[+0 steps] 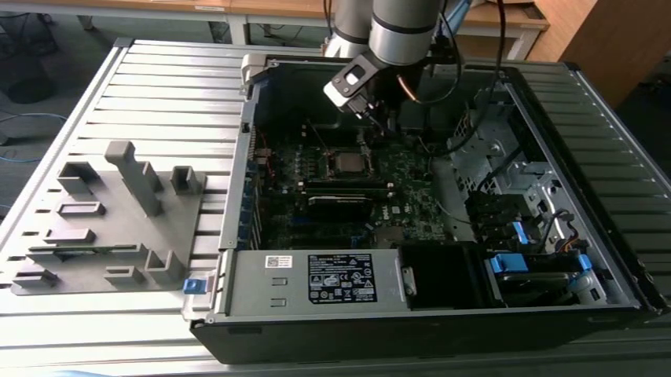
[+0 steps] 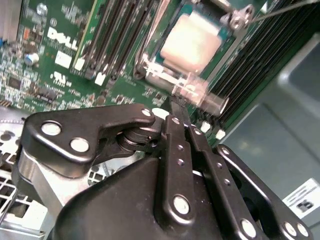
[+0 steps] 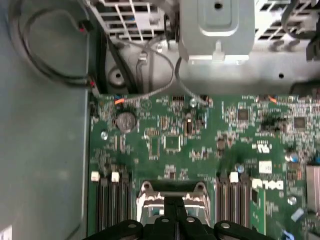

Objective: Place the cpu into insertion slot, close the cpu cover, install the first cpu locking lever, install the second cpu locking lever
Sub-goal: 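Close the cpu cover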

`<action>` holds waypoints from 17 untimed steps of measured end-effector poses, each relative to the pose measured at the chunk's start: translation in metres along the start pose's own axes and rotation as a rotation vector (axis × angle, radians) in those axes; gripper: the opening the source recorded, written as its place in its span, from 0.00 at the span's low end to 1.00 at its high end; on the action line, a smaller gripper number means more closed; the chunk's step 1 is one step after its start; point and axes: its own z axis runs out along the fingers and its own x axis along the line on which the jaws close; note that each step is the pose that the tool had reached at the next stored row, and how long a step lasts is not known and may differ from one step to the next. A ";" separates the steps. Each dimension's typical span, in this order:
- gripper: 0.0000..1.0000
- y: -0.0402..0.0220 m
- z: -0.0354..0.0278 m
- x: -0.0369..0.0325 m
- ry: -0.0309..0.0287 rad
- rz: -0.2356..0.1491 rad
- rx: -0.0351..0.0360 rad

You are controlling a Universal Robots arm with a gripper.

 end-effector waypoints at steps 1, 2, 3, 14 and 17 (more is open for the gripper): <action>0.11 -0.0021 0.0000 0.0000 0.0001 0.000 0.0000; 0.11 -0.0030 -0.0001 0.0000 0.0001 0.000 -0.0001; 0.11 -0.0031 -0.0001 0.0000 0.0001 0.000 0.0000; 0.11 -0.0041 -0.0001 -0.0001 0.0001 0.000 0.0000; 0.11 -0.0056 0.0000 -0.0001 0.0001 0.000 0.0000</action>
